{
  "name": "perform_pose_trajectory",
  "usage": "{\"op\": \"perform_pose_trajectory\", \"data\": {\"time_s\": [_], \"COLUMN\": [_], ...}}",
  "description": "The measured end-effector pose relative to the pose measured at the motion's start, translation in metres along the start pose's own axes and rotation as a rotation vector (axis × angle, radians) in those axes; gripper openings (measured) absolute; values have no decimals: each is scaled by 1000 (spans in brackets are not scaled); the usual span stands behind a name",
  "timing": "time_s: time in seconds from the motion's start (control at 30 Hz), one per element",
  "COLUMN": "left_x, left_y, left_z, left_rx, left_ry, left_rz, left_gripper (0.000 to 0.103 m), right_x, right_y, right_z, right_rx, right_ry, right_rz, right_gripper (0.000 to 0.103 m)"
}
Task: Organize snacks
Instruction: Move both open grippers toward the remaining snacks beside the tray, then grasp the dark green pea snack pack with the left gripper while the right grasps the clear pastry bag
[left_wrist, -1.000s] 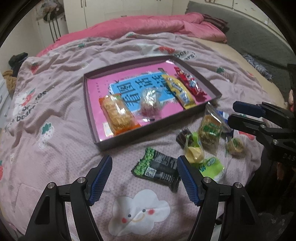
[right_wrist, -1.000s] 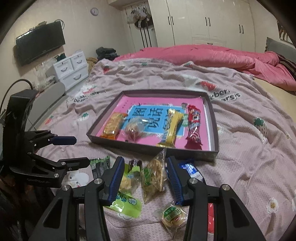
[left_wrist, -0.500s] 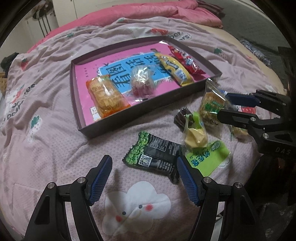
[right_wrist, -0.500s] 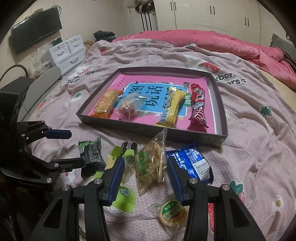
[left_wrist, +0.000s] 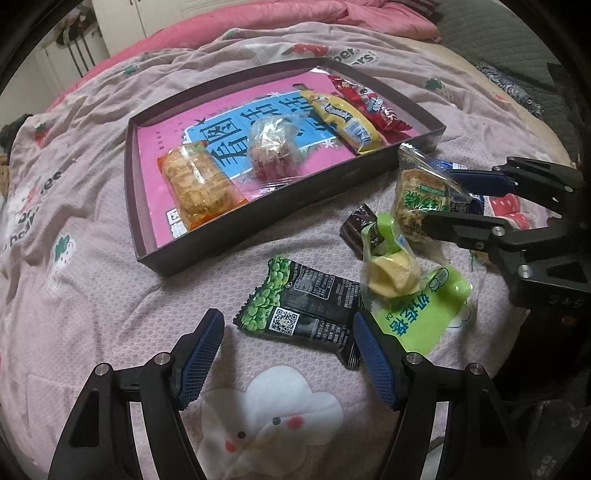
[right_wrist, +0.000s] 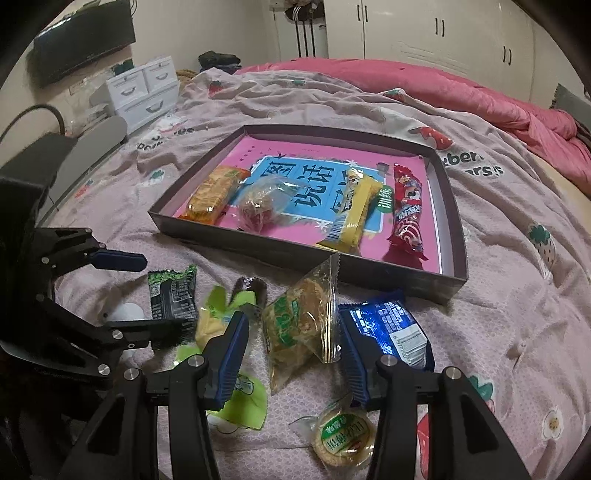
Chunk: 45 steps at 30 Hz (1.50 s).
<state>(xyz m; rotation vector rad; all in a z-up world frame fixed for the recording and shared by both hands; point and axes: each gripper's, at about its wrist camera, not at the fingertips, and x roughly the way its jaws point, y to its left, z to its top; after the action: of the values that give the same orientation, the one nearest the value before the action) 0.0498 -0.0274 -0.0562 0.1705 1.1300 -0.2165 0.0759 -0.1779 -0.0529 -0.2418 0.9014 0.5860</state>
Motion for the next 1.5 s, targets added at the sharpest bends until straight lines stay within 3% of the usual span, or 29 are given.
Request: {"op": "perform_pose_trajectory", "data": {"time_s": [0.43,0.6,0.9,1.13,1.5], "left_x": [7,12,19,21,12], "left_y": [1,2,5,4,13], "left_z": [2,4,5,8,13], "left_rx": [-17,-33,-55,-75,-148], "left_ry": [11,19,17,-2,-44], "left_rz": [-26,-49,-70,-73,-107], "left_gripper": [74,74,76,74,62], "right_x": [28,28,16,-6,-22], "right_y": [16,19,9,-10,-20], "right_z": [1,1,5,12,20], "right_rx": [-185,-228,-171,-46,23], "right_ry": [32,26,-6,-91,-170], "right_rz": [-70,-78,-59,23,76], "right_gripper": [52,48,47,47,47]}}
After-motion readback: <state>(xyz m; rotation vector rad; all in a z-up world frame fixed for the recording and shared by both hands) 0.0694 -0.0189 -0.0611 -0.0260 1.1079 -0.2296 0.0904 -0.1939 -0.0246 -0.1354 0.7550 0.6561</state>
